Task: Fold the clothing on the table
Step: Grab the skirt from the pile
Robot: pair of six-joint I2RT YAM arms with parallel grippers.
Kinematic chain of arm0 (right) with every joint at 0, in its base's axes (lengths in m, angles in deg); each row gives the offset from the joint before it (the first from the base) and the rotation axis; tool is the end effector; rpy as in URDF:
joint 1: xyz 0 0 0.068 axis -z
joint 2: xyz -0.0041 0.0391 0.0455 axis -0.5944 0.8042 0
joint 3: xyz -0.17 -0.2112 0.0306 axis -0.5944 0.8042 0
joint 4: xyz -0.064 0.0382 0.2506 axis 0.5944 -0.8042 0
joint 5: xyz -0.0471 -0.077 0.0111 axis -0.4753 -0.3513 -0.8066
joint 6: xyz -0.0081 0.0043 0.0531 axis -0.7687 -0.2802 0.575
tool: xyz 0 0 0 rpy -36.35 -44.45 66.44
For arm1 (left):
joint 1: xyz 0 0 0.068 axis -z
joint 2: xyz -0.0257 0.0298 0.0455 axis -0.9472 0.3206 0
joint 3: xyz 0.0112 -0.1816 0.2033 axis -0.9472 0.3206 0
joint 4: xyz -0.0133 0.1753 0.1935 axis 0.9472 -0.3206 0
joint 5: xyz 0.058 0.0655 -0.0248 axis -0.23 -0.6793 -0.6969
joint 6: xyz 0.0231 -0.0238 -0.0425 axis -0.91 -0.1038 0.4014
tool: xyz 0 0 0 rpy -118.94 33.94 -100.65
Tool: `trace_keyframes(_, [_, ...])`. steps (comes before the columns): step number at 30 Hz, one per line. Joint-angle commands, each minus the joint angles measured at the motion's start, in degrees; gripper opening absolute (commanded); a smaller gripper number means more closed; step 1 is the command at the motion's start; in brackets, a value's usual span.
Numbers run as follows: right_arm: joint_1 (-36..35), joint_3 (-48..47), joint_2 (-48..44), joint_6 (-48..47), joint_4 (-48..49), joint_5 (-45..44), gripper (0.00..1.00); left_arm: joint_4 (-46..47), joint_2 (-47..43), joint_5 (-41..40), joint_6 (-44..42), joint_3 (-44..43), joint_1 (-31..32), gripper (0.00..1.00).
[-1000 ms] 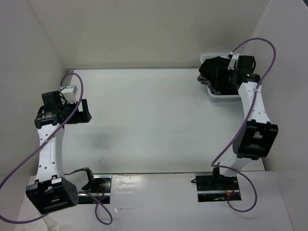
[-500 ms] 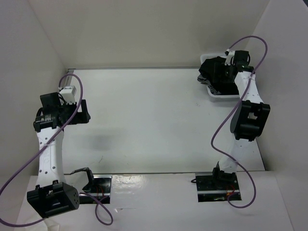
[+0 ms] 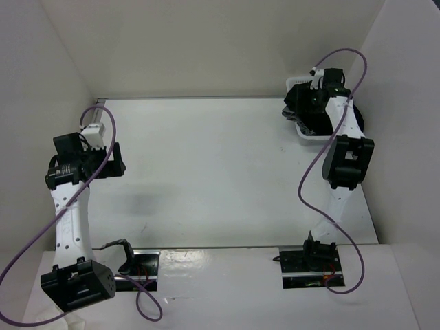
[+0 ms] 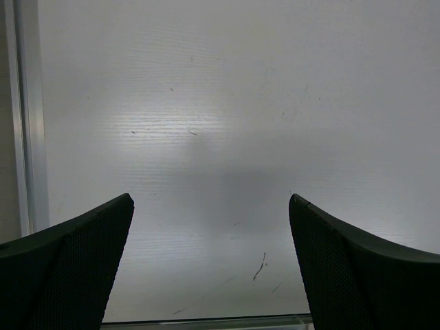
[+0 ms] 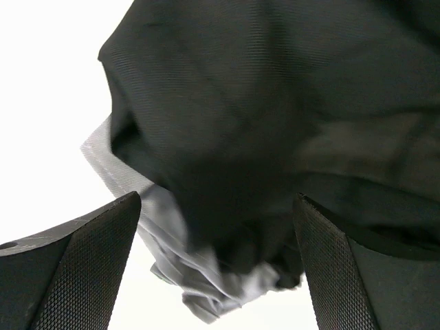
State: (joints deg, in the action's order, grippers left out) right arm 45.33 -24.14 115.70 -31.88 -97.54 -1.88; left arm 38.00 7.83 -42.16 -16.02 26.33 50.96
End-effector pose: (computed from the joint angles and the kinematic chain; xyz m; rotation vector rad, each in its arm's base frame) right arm 0.4843 -0.0684 0.2810 -0.1279 2.3395 0.0721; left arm 0.1944 0.0629 0.3346 -0.2011 2.2695 -0.0552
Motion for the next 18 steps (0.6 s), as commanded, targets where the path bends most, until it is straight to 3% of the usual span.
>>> trace_keyframes(1, [-2.0, -2.9, 1.8, -0.7, -1.1, -0.1, 0.94, 0.1, -0.4, 1.1, -0.7, -2.0, -0.6, 1.00])
trace_keyframes(9, [-3.2, -3.9, 4.7, -1.8, -1.6, -1.2, 0.81, 0.1, 0.1, 1.1, -1.2, -2.0, -1.1, 1.00])
trace_keyframes(18, [2.3, -5.8, 2.1, -1.2, -2.7, 1.9, 0.82, 0.1, 0.1, 1.7, -1.2, -2.0, -1.1, 1.00])
